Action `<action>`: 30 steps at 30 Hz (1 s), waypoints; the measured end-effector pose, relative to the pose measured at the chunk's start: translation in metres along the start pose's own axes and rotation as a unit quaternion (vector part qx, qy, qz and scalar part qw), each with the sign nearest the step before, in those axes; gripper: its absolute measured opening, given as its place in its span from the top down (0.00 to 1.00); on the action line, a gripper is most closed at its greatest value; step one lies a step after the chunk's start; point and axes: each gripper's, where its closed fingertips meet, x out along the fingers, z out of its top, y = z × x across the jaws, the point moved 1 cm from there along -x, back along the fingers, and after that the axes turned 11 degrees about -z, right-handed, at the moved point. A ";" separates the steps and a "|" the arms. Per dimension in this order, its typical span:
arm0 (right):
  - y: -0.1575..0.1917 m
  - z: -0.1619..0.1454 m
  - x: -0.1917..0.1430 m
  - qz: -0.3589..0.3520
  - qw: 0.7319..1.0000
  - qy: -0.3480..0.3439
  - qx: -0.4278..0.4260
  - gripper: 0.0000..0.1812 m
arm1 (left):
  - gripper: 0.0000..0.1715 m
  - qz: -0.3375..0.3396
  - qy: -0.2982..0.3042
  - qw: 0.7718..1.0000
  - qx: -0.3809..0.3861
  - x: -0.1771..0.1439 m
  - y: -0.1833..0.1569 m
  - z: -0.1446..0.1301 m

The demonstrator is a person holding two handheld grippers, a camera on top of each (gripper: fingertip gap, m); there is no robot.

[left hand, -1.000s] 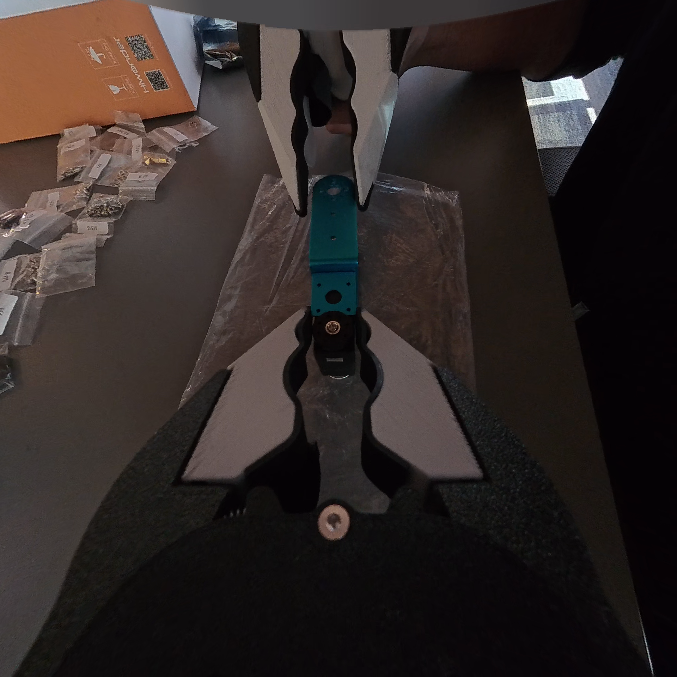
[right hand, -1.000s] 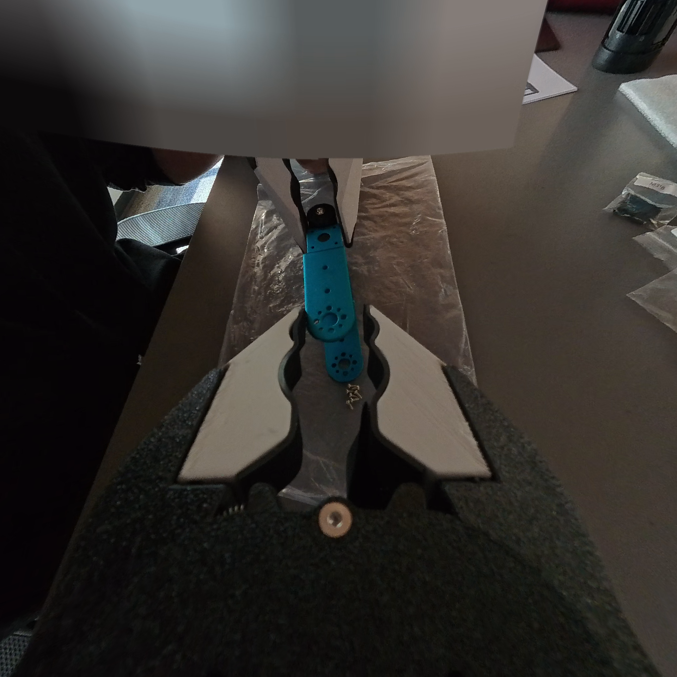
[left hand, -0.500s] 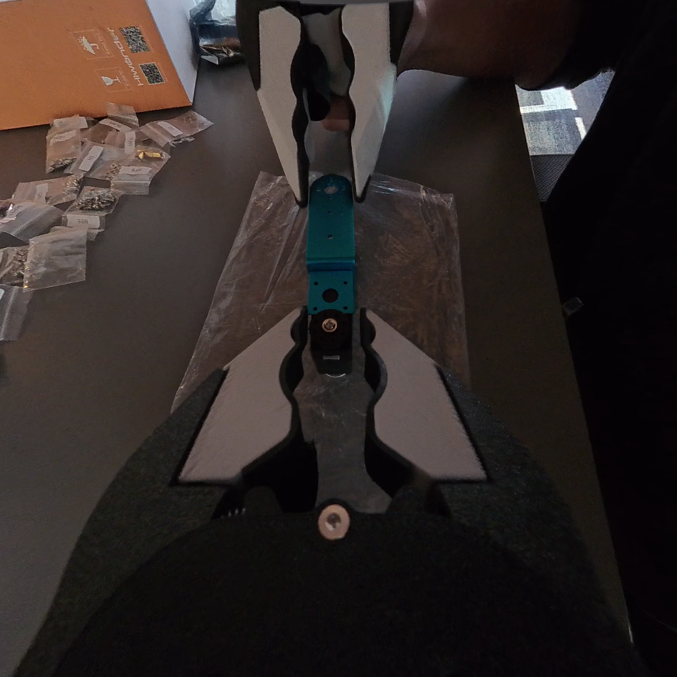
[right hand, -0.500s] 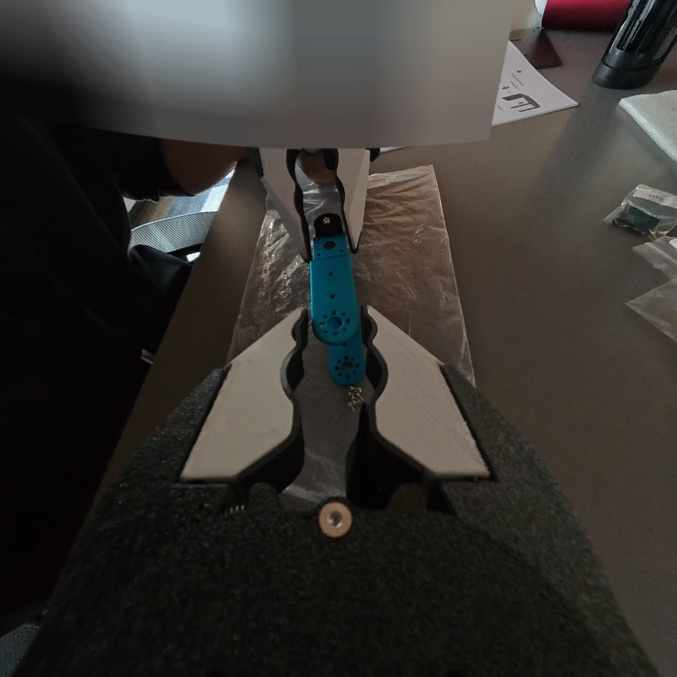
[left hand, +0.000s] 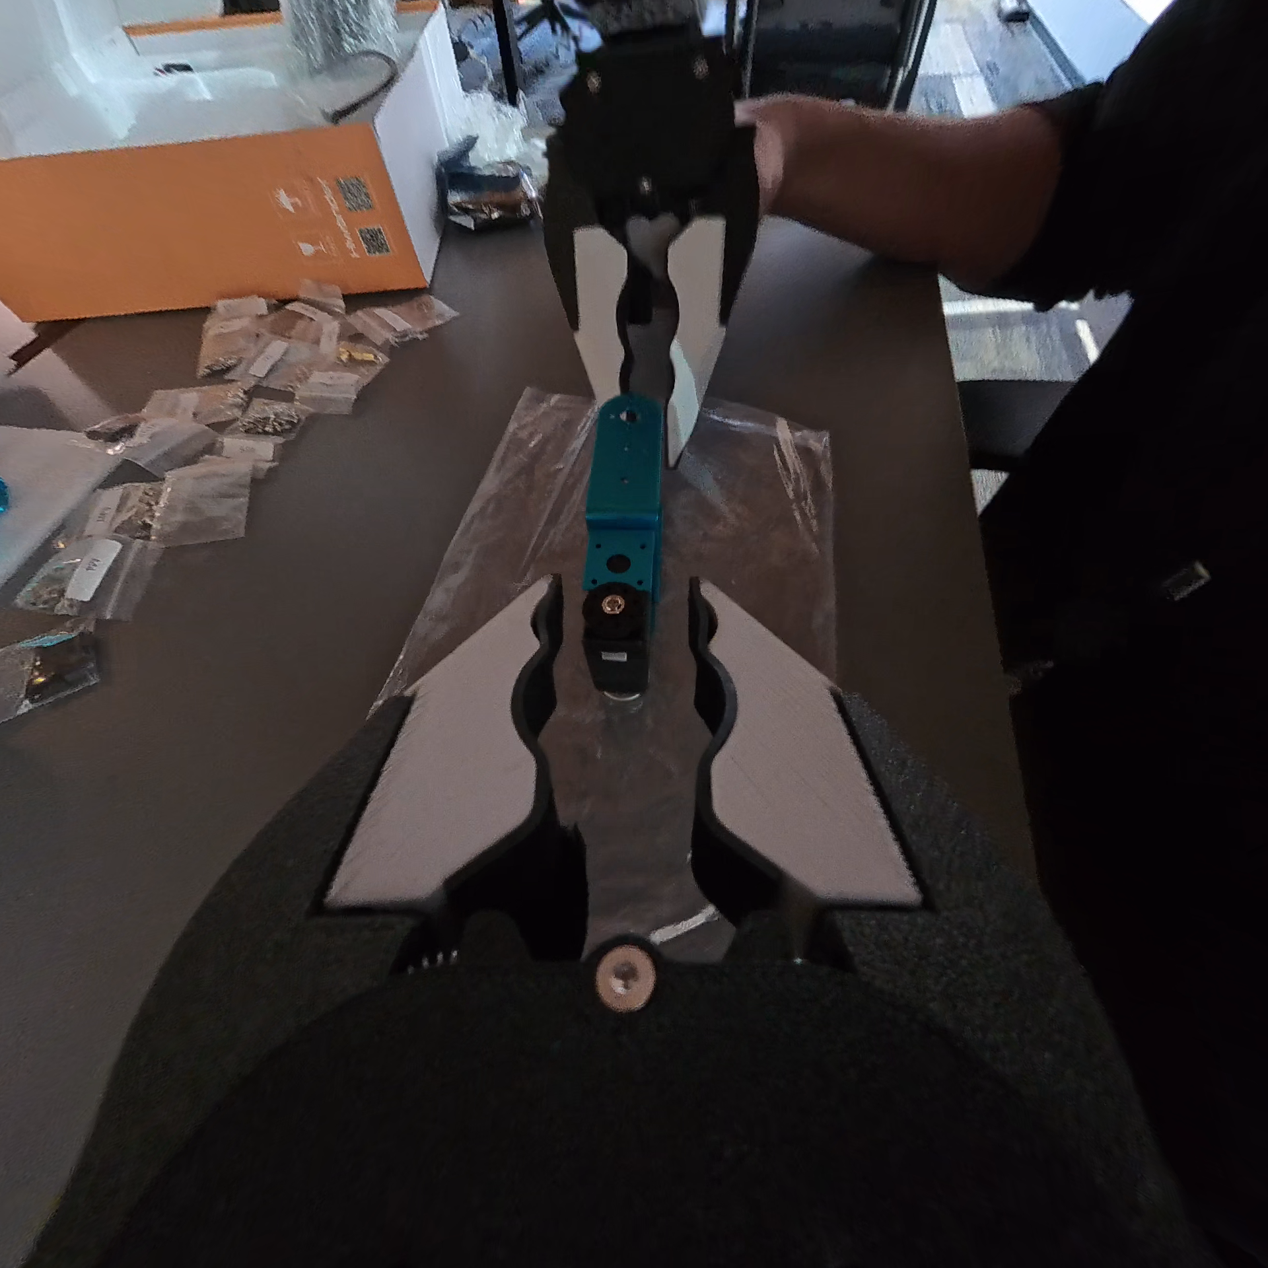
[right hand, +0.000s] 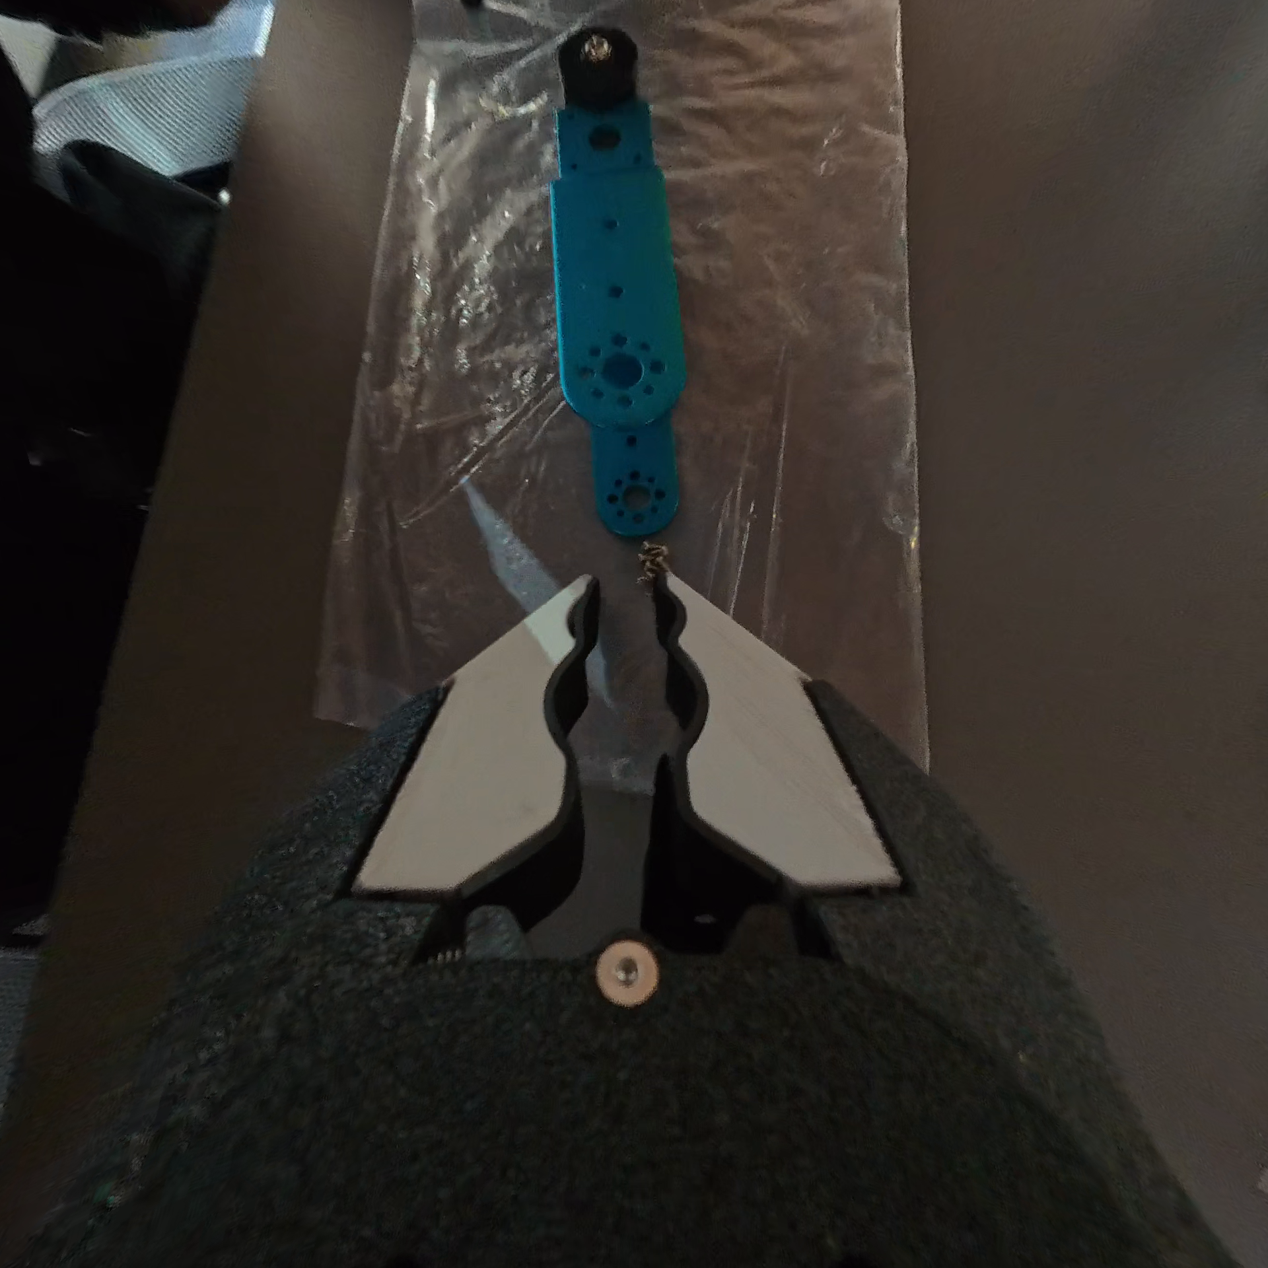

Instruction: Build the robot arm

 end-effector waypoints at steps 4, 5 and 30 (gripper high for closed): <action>-0.001 0.002 0.003 -0.012 1.000 0.002 -0.006 0.94 | 0.79 0.030 -0.020 0.999 -0.001 -0.006 -0.007 0.006; -0.001 0.002 0.003 -0.012 1.000 0.004 -0.005 0.94 | 0.79 0.037 -0.020 0.999 0.000 -0.007 -0.010 0.006; -0.055 -0.232 -0.226 -0.289 0.839 0.284 0.364 0.70 | 0.78 0.065 -0.018 0.998 -0.008 -0.001 -0.080 0.022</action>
